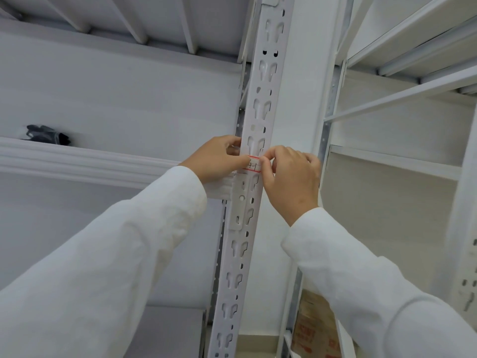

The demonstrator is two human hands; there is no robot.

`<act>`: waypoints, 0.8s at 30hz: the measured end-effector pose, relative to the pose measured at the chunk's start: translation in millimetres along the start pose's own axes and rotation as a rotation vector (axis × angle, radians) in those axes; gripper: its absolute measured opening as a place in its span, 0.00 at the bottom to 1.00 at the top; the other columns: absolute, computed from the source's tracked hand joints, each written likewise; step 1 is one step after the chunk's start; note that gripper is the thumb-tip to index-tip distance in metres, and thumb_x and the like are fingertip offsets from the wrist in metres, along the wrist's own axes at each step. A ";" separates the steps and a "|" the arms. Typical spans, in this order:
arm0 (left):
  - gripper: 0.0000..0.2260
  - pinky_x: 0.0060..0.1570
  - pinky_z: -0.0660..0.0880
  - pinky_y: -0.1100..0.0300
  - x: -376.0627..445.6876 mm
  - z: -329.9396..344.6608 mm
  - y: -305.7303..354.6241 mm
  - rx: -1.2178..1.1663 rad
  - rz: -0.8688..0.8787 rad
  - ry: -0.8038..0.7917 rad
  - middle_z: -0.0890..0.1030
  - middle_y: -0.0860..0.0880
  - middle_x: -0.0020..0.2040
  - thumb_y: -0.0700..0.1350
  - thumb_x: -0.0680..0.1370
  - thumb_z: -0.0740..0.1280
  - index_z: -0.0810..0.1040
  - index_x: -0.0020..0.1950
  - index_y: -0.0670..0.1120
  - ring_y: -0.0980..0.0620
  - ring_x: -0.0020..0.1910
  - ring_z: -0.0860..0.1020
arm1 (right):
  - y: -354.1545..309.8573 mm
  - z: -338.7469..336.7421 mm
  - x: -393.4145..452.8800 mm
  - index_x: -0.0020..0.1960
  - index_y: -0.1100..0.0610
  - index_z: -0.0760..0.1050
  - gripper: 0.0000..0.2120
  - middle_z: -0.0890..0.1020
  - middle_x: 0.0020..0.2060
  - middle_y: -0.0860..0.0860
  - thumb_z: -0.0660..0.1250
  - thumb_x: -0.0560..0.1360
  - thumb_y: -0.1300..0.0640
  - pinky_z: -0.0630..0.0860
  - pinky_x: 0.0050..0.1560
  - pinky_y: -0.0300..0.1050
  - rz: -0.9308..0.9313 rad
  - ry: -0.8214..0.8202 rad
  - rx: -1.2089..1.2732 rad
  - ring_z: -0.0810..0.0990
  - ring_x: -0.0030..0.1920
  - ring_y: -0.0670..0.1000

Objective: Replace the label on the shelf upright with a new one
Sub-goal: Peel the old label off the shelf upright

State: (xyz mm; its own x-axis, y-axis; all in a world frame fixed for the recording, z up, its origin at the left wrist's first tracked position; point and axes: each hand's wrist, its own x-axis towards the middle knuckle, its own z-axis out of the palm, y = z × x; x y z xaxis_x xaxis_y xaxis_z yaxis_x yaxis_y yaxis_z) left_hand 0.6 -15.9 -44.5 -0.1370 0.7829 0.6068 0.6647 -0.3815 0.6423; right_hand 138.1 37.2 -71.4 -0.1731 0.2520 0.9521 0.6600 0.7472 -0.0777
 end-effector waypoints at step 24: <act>0.15 0.63 0.73 0.58 0.8 0.0 -1.7 0.002 0.013 -0.007 0.83 0.51 0.54 0.42 0.75 0.66 0.76 0.61 0.47 0.54 0.55 0.80 | 10.8 4.1 -7.8 0.44 0.51 0.78 0.05 0.71 0.32 0.44 0.66 0.73 0.50 0.63 0.47 0.44 -0.042 0.081 0.113 0.70 0.35 0.46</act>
State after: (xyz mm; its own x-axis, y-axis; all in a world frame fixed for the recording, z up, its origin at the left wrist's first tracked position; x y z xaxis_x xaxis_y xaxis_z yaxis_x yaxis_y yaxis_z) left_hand -0.6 -14.6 -45.1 -0.1232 0.7815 0.6117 0.6676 -0.3908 0.6337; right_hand 143.6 45.8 -80.9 -0.1362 0.1723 0.9756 0.5663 0.8215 -0.0660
